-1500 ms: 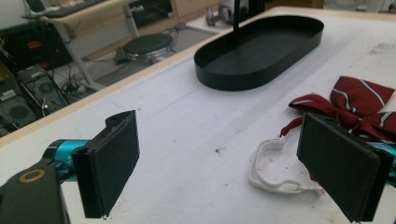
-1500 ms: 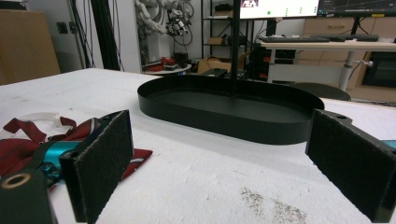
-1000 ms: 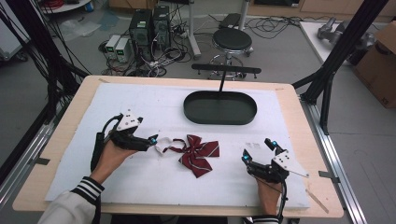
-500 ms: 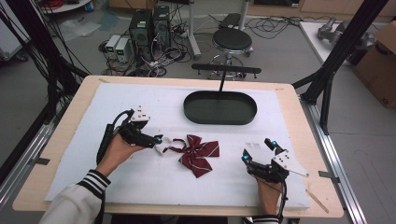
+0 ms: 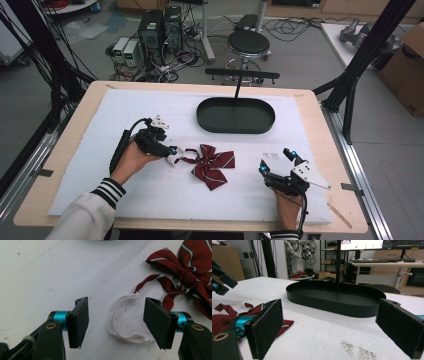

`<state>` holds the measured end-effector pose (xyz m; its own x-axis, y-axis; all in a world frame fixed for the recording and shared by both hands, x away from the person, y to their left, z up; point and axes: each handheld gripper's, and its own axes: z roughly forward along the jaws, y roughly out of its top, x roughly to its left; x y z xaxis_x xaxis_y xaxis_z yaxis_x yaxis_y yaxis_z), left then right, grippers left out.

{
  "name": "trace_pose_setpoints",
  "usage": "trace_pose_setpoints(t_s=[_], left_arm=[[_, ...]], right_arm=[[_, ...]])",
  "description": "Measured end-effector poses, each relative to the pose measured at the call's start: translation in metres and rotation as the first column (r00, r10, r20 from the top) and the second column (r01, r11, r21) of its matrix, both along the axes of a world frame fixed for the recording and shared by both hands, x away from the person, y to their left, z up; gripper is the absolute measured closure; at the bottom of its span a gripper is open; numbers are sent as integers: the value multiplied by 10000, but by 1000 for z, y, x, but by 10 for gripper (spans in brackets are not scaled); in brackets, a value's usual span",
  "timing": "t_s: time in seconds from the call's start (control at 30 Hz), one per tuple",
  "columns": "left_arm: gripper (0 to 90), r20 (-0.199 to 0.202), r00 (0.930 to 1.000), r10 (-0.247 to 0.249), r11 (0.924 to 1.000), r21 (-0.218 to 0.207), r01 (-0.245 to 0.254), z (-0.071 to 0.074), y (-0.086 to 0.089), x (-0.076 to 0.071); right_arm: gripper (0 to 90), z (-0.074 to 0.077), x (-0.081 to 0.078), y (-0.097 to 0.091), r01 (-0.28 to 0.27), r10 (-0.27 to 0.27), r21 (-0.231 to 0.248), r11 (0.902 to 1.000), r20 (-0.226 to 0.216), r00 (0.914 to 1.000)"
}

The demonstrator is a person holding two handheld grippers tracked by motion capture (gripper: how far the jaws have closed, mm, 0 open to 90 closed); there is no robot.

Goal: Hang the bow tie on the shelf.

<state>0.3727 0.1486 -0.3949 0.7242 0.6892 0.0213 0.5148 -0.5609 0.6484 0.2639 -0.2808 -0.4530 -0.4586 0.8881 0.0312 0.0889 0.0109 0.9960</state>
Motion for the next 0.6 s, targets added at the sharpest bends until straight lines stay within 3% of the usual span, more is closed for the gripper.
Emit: trace_pose_setpoints(t_s=[0.3,0.6], left_arm=[[461,-1009,9943,337,9992,225,-315,-5,-1,7],[538,-1529,9875,380,9980,564,-296,-9,-7,8]], right_arm=[[67,0,0,0,-11,11,11,10000,1,10000],[67,0,0,0,0,0,29,10000,0,10000]])
